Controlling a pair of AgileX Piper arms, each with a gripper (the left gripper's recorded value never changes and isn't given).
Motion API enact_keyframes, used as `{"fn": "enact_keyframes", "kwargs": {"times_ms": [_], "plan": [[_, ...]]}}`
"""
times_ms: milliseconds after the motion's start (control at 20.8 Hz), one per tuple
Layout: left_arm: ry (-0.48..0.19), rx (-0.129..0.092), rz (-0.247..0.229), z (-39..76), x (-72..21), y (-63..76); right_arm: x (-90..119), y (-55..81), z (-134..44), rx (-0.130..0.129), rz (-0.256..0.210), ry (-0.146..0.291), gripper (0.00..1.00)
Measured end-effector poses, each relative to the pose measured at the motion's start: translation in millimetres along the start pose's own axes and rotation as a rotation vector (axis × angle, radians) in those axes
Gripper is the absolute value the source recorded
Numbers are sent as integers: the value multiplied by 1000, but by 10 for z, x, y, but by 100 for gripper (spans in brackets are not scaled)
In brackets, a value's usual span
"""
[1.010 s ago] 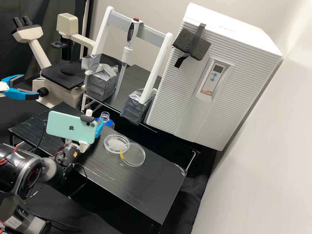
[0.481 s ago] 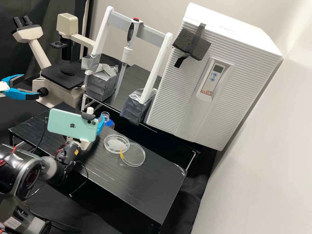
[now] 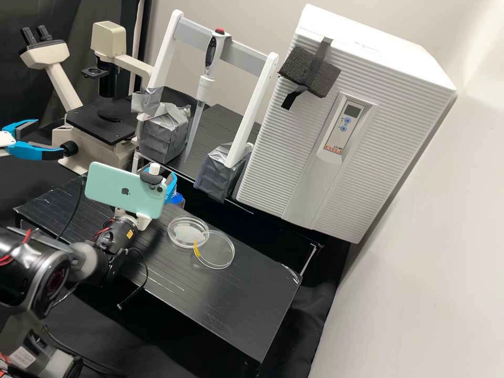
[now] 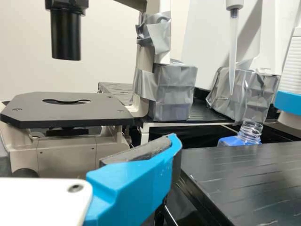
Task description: Close the bottle
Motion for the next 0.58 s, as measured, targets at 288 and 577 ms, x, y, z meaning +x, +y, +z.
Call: {"fn": "enact_keyframes", "kwargs": {"times_ms": [288,577], "plan": [[1,-1,-2,0,-5,-5,260,-60,48,-16,-1,-42,0],[0,0,1,3,-6,2,397,-50,32,-18,10,-38,0]]}}
